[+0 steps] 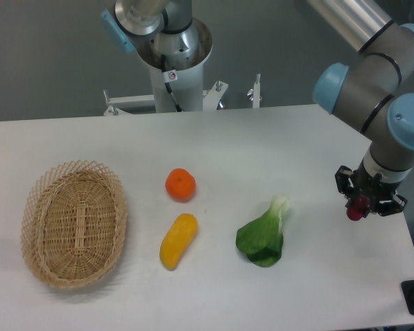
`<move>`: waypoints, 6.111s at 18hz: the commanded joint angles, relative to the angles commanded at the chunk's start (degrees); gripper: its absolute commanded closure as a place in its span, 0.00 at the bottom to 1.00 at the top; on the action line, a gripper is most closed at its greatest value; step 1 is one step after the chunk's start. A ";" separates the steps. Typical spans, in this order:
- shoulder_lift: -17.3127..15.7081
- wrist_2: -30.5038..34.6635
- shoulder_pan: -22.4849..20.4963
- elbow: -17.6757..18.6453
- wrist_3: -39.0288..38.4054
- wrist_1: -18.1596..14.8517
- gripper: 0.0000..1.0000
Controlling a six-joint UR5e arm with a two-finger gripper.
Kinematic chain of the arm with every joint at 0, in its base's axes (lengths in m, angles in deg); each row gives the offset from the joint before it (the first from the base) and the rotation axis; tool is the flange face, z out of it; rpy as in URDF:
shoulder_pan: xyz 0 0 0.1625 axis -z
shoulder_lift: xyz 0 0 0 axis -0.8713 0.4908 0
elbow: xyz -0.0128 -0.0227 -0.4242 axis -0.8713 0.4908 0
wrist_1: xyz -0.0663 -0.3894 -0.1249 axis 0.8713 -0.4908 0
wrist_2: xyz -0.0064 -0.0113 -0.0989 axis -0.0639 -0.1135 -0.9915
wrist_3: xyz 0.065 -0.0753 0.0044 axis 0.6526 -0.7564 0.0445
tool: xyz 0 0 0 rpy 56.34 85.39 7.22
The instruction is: Place the sweet potato in the basket
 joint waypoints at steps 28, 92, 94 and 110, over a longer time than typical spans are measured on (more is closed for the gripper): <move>-2.81 -0.88 5.18 3.51 -4.30 0.00 0.75; -11.16 -6.69 38.95 16.70 -35.33 7.21 0.00; -11.16 -4.93 35.09 16.44 -34.81 7.12 0.00; -9.76 -4.22 8.98 15.38 -7.31 8.96 0.00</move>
